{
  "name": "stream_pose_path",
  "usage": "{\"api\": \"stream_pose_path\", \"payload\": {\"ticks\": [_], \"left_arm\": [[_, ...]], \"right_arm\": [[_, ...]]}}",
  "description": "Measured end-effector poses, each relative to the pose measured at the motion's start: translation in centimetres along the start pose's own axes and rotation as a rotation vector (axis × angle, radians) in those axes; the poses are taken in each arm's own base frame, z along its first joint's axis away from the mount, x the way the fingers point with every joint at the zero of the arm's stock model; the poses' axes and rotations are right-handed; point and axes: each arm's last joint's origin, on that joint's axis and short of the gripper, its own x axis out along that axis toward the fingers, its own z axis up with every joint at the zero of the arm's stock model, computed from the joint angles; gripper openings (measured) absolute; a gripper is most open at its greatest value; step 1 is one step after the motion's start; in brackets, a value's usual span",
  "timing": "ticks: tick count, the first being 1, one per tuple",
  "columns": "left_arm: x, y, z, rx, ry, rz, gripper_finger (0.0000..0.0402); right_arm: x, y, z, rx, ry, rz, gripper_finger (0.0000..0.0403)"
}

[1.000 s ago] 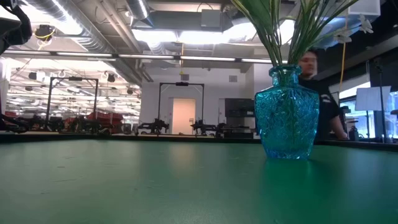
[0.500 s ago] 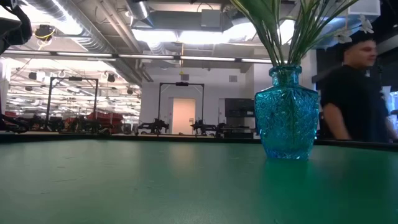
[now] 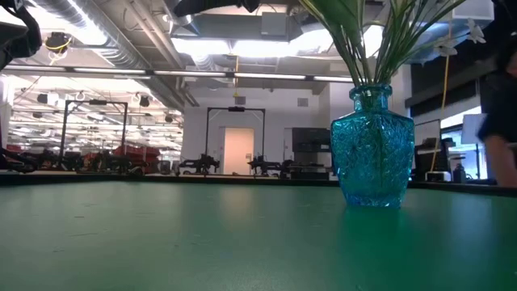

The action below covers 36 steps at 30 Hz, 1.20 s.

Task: Sort flowers into vase by color
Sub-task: Put the top red tulip into the violet vase

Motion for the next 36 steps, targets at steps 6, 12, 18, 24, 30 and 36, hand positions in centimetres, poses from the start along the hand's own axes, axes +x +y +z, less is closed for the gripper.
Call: {"api": "stream_pose_path", "payload": {"ticks": [6, 12, 18, 24, 30, 36], "left_arm": [[-0.2, -0.1, 0.4, 0.039, -0.020, 0.017, 0.0008], [-0.4, 0.3, -0.1, 0.075, 0.013, 0.126, 0.0003], [-0.4, 0.3, -0.1, 0.046, 0.028, 0.090, 0.0002], [-0.5, 0.5, -0.5, 0.026, 0.061, 0.115, 0.0008], [-0.6, 0.9, -0.7, 0.000, 0.050, 0.236, 0.0003], [-0.8, 0.9, -0.6, -0.019, 0.040, 0.246, 0.0002]], "right_arm": [[0.0, 0.0, 0.0, -0.021, 0.005, -0.003, 0.0330], [-0.3, -0.2, -0.1, -0.027, 0.021, -0.012, 0.0330], [-0.4, -0.1, -0.1, -0.024, 0.028, 0.005, 0.0330], [-0.4, -0.1, -0.1, -0.023, 0.028, 0.006, 0.0330], [-0.4, -0.1, -0.1, -0.023, 0.030, 0.005, 0.0330], [-0.4, -0.1, -0.1, -0.023, 0.030, 0.005, 0.0331]]}}
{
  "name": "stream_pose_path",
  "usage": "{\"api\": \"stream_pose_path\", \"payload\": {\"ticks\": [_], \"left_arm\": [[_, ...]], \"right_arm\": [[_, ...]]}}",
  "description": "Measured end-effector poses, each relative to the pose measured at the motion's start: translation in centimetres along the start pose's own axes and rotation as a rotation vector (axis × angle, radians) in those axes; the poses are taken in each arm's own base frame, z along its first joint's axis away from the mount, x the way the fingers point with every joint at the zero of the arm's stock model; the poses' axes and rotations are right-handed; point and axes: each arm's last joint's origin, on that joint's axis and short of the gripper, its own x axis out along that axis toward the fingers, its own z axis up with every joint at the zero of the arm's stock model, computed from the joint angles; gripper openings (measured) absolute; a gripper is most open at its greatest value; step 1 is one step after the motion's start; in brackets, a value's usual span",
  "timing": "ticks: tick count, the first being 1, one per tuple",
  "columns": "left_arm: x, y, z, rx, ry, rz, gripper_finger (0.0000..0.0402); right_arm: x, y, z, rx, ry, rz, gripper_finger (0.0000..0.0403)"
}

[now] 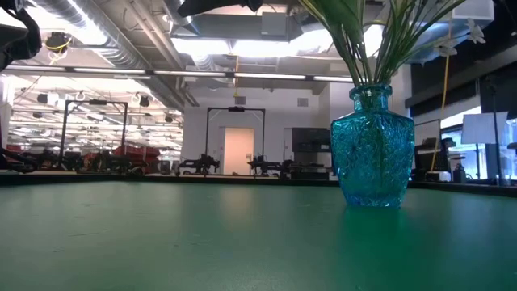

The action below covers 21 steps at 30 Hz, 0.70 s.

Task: Sort flowers into vase by color
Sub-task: Put the top red tulip into the violet vase

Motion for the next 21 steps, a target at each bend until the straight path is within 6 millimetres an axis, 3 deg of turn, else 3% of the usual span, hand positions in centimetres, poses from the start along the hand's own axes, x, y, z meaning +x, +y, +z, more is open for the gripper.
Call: {"api": "stream_pose_path", "payload": {"ticks": [10, 21], "left_arm": [[-2.1, -0.5, 1.7, -0.023, -0.015, 0.018, 0.0001], [-0.1, -2.0, 1.2, 0.013, 0.103, -0.056, 0.0001]], "right_arm": [[0.0, -0.1, -0.1, -0.004, 0.013, -0.006, 0.0331], [0.0, -0.1, -0.2, -0.005, 0.018, -0.009, 0.0331]]}}
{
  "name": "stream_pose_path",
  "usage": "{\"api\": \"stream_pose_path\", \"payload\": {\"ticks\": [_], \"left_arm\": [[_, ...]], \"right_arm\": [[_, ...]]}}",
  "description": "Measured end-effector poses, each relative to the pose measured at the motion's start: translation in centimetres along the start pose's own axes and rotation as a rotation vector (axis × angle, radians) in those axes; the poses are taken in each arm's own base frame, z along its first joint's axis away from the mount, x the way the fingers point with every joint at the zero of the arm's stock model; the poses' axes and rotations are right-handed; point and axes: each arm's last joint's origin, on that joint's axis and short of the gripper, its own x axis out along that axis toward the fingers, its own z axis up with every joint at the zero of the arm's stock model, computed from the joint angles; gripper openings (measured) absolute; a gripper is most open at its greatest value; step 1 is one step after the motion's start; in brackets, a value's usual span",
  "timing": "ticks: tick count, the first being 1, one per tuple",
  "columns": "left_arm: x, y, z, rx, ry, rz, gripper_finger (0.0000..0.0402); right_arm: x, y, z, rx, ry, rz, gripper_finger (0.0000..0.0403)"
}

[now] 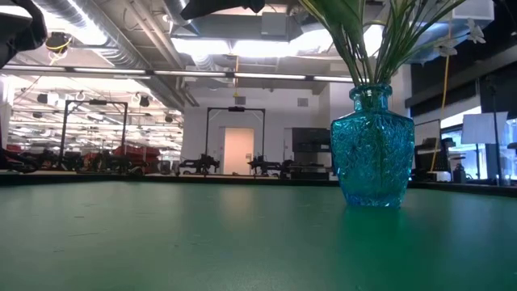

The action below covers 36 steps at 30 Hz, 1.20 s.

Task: Sort flowers into vase by color
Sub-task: Put the top red tulip into the violet vase, then put the red tulip into violet the vase

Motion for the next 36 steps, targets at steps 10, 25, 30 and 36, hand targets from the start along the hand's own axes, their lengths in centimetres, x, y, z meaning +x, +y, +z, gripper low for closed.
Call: {"api": "stream_pose_path", "payload": {"ticks": [10, 25, 30, 36], "left_arm": [[1.2, -0.7, -0.2, 0.055, 0.055, -0.008, 0.0007], [0.1, -0.1, -3.1, -0.136, 0.437, -0.107, 0.0160], [-2.2, 0.4, -3.8, -0.218, 0.547, -0.010, 0.0159], [-6.0, 0.7, -2.8, -0.328, 0.472, 0.117, 0.0136]], "right_arm": [[0.3, 0.7, 0.5, -0.047, -0.074, 0.052, 0.0331], [5.5, 4.3, -1.4, -0.186, -0.227, 0.173, 0.0331], [5.5, 5.1, -2.2, -0.189, -0.188, 0.198, 0.0331], [5.6, 6.4, -4.4, -0.239, -0.087, 0.211, 0.0331]]}}
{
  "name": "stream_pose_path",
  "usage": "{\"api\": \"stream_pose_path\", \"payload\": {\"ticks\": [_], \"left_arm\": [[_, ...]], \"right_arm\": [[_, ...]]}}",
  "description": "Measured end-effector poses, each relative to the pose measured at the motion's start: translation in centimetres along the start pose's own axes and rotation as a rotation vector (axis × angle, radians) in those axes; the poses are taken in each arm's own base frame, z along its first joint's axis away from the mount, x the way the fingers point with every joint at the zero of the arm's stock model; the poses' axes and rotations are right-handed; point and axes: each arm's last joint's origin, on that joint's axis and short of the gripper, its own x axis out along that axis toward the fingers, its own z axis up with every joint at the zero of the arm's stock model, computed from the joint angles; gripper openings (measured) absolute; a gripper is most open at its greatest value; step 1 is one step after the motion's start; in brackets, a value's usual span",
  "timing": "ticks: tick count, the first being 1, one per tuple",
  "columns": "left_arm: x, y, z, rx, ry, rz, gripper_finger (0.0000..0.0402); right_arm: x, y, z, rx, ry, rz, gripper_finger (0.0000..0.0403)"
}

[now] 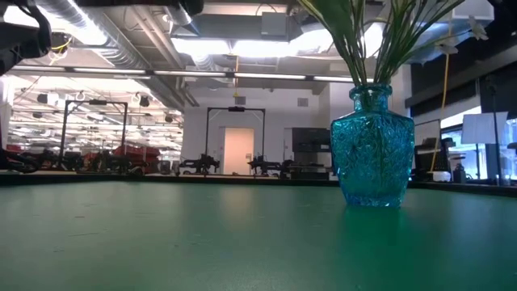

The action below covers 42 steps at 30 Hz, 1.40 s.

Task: Sort flowers into vase by color
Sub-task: Put the red tulip into violet the vase

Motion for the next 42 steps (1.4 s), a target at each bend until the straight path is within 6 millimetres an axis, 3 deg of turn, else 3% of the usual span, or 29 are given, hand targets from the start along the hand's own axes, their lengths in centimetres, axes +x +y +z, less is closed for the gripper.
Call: {"api": "stream_pose_path", "payload": {"ticks": [4, 10, 16, 22, 26, 31, 37, 42], "left_arm": [[-3.1, 0.6, -0.8, -0.157, -0.056, 0.043, 0.0126], [-6.2, 1.8, -1.0, -0.435, -0.443, 0.085, 0.0112], [-7.0, 2.7, -0.7, -0.570, -0.783, 0.247, 0.0097], [-7.3, 3.0, -0.6, -0.681, -0.941, 0.282, 0.0086], [-7.3, 3.1, -0.6, -0.783, -0.970, 0.253, 0.0083], [-7.4, 3.2, -0.5, -0.886, -1.001, 0.232, 0.0083], [-7.4, 3.4, -0.6, -0.911, -1.008, 0.260, 0.0082], [-7.3, 3.4, -0.7, -0.916, -0.969, 0.252, 0.0082]], "right_arm": [[0.0, 0.5, -0.4, 0.042, 0.018, 0.005, 0.0331], [-0.3, 1.4, -1.1, 0.052, 0.105, 0.118, 0.0331], [0.6, 5.1, -5.0, 0.009, 0.282, 0.198, 0.0330], [3.5, 7.8, -8.9, -0.099, 0.300, 0.255, 0.0330], [5.7, 7.8, -10.6, -0.151, 0.279, 0.275, 0.0330], [6.8, 7.3, -11.5, -0.244, 0.269, 0.253, 0.0330], [7.2, 6.2, -11.9, -0.336, 0.295, 0.143, 0.0330], [6.0, 4.3, -11.0, -0.365, 0.387, 0.056, 0.0330]]}}
